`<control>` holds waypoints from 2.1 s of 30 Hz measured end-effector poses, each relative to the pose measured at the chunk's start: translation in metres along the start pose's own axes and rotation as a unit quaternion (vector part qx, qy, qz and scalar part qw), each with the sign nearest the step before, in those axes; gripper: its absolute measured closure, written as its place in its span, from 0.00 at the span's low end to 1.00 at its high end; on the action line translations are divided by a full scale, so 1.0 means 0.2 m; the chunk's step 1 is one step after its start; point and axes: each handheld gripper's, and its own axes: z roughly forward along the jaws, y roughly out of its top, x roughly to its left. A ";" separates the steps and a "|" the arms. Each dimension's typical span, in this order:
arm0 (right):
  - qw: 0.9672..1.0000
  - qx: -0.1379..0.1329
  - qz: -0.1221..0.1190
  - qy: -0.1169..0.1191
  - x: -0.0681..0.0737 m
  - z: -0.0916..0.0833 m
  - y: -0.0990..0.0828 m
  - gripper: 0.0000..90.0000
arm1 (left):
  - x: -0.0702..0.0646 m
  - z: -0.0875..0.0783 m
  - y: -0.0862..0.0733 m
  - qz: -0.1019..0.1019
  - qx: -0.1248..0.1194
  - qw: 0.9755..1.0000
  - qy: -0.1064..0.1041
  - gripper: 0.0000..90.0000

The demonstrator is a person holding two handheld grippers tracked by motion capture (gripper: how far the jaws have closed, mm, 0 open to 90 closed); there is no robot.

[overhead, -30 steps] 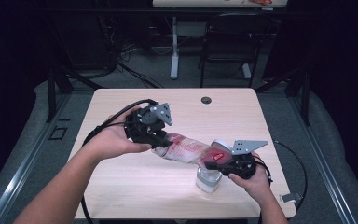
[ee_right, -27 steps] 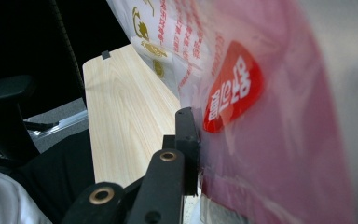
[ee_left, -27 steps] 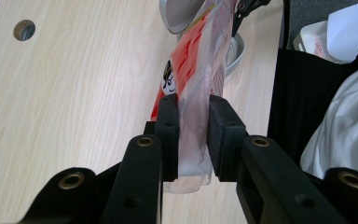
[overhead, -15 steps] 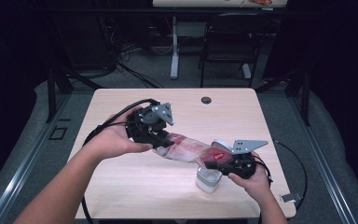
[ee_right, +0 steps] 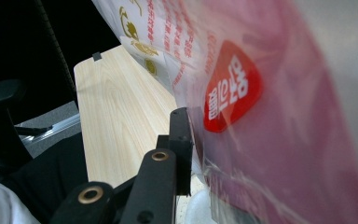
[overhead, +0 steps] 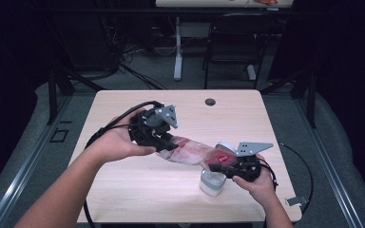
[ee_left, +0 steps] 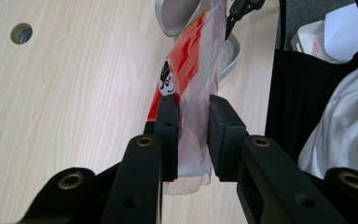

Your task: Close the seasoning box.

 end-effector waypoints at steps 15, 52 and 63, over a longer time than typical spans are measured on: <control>1.000 0.001 0.001 -0.004 -0.01 0.00 0.00 0.90 | -0.01 0.00 0.01 0.003 0.002 1.000 0.001 0.84; 1.000 0.003 0.006 -0.004 -0.01 -0.01 -0.01 0.90 | -0.01 0.00 0.03 0.010 0.003 1.000 0.000 0.84; 1.000 0.002 0.008 -0.004 -0.01 -0.02 -0.02 0.90 | -0.01 0.00 0.05 0.015 0.003 1.000 -0.002 0.84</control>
